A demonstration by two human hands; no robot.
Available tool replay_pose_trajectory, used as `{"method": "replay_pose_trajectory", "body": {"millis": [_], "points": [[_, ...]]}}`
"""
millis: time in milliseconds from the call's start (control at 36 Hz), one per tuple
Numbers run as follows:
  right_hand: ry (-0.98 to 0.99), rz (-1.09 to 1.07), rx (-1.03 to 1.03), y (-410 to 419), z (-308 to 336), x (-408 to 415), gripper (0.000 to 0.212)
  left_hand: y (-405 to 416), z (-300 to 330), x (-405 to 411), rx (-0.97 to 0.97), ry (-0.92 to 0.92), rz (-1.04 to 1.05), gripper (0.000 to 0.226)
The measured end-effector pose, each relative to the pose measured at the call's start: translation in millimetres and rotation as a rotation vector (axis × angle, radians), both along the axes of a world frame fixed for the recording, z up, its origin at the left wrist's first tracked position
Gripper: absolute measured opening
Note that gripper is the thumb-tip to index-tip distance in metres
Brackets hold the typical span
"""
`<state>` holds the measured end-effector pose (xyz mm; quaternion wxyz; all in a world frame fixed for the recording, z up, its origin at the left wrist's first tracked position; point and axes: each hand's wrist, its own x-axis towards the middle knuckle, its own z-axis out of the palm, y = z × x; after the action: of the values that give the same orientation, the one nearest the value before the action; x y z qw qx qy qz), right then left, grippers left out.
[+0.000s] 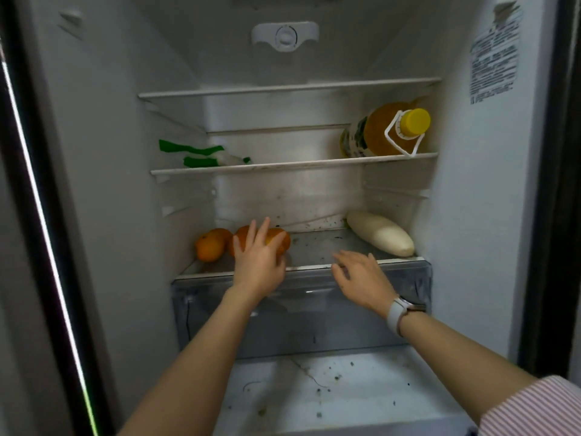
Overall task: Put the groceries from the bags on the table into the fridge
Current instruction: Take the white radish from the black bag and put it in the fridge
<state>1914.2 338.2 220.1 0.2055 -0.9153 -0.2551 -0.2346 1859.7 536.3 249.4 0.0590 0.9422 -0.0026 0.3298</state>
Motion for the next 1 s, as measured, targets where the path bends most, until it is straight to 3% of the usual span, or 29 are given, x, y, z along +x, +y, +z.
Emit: {"method": "replay_pose_trajectory", "body": {"millis": [167, 361, 472, 667, 722, 833, 917, 1000], "points": [[0.006, 0.140, 0.313, -8, -27, -73, 0.038, -38, -39, -83, -0.303, -0.162, 0.032, 0.043], [0.377, 0.301, 0.561, -24, -130, -220, 0.029, -85, -170, -232, -0.519, -0.080, 0.155, 0.041], [0.557, 0.375, 0.440, -38, -199, -306, 0.027, -100, -244, -346, -0.643, 0.056, 0.312, 0.044], [0.777, 0.575, 0.133, -34, -282, -458, 0.026, -112, -338, -563, -0.690, 0.257, 0.718, 0.041], [0.792, 0.656, 0.024, -26, -299, -508, 0.029, -119, -359, -626, -0.710, 0.288, 0.836, 0.038], [0.789, 0.888, -0.145, -1, -323, -610, 0.054, -131, -389, -752, -0.732, 0.378, 1.080, 0.036], [0.748, 1.055, -0.272, 26, -334, -688, 0.037, -137, -397, -845, -0.757, 0.380, 1.255, 0.040], [0.653, 1.230, -0.393, 58, -345, -769, 0.044, -140, -395, -934, -0.769, 0.388, 1.405, 0.042]]}}
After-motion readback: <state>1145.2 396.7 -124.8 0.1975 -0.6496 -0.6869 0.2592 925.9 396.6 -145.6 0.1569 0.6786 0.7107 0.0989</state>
